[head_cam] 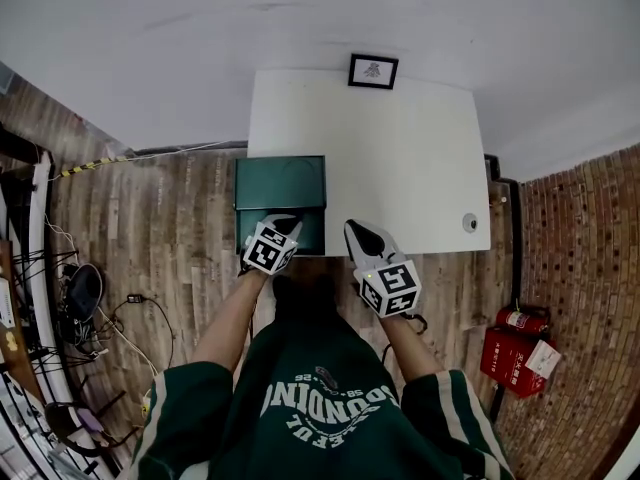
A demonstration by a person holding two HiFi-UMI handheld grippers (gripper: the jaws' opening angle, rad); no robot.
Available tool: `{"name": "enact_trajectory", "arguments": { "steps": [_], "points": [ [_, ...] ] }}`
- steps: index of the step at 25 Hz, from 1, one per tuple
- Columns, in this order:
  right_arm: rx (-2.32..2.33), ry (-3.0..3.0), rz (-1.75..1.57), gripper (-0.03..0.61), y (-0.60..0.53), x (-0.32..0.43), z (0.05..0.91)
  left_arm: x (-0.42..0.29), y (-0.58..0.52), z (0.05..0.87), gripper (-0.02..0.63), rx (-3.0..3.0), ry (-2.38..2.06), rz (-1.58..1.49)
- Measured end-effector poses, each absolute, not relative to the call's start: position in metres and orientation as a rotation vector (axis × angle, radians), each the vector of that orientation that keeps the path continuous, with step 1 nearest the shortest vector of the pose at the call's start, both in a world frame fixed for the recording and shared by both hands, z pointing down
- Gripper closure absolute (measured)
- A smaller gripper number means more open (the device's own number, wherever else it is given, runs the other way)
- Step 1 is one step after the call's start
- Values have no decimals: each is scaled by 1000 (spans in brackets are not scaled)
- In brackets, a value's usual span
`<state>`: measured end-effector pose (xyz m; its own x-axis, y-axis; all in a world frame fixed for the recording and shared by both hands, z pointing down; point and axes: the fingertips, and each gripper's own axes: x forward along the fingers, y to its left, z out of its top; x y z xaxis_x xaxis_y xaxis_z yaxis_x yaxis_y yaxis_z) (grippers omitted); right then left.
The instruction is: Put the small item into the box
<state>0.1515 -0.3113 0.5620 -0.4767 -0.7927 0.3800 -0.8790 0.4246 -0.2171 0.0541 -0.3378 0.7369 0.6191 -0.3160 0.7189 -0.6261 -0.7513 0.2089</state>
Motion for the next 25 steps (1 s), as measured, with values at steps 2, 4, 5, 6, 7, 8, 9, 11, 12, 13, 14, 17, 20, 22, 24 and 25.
{"name": "enact_trajectory", "arguments": {
  "steps": [2,4,5,6,7,8,9,11,12,13,14,17,20,22,24,25],
  "points": [
    [1476,-2450,574,575,-312,153,563,56,-336,741,549,2398,-731,968],
    [1482,-2445,573,575,-313,154,563,57,-336,744,549,2388,-722,984],
    [1485,-2442,573,575,-313,154,563,56,-335,746,549,2382,-720,1000],
    [1489,-2439,573,575,-314,154,563,54,-334,749,549,2373,-718,1019],
    [1492,-2437,574,575,-314,154,563,52,-334,753,549,2363,-717,1035],
    [1497,-2435,576,575,-315,155,563,50,-333,755,548,2354,-716,1042],
    [1500,-2433,577,575,-315,155,563,49,-333,756,548,2349,-714,1041],
    [1506,-2430,581,575,-315,156,564,48,-333,756,548,2346,-711,1039],
    [1508,-2429,583,575,-315,156,565,48,-333,757,548,2346,-708,1043],
    [1509,-2428,585,575,-315,156,565,48,-334,759,548,2347,-707,1046],
    [1509,-2428,586,575,-315,156,565,48,-334,760,548,2348,-707,1046],
    [1506,-2429,588,575,-314,155,566,47,-336,763,548,2344,-710,1047],
    [1506,-2428,591,575,-313,154,566,46,-334,763,548,2335,-704,1056],
    [1504,-2428,594,575,-312,154,566,46,-331,760,548,2331,-691,1062],
    [1502,-2427,597,575,-312,154,567,45,-330,759,548,2332,-683,1061],
    [1501,-2427,599,575,-312,154,568,45,-330,760,548,2332,-685,1058]
  ]
}}
